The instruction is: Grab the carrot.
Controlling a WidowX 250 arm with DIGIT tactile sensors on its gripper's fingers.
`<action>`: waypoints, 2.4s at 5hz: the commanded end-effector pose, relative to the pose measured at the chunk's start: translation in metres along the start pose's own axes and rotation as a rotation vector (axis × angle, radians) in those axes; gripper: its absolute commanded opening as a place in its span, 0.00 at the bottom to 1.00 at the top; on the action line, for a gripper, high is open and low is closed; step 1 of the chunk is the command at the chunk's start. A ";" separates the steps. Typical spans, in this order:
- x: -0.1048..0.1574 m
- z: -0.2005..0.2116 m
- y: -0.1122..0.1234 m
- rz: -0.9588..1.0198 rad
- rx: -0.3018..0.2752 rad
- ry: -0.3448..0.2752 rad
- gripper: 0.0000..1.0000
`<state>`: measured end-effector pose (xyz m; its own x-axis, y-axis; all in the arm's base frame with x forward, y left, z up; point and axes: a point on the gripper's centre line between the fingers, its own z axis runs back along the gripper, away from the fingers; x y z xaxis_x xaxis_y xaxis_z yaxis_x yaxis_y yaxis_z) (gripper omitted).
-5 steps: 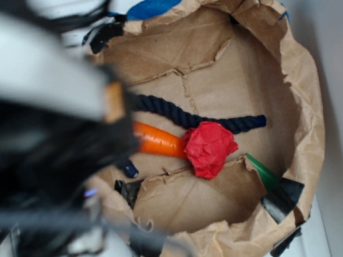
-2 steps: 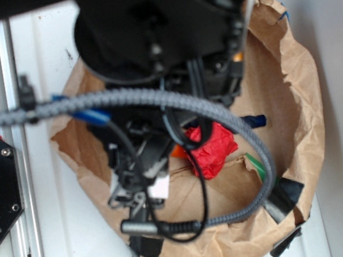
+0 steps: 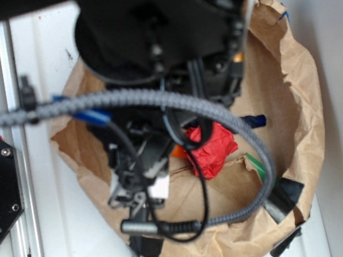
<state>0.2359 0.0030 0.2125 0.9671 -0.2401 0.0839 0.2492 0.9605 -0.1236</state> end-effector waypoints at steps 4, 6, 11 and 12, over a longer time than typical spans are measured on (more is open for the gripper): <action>-0.001 -0.112 0.042 0.005 0.110 -0.013 1.00; -0.011 -0.129 0.036 -0.037 0.110 -0.001 1.00; -0.042 -0.161 0.007 -0.016 0.176 0.019 0.00; -0.042 -0.161 0.005 -0.010 0.186 0.021 0.00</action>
<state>0.2008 0.0008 0.0439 0.9697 -0.2427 0.0287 0.2410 0.9691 0.0532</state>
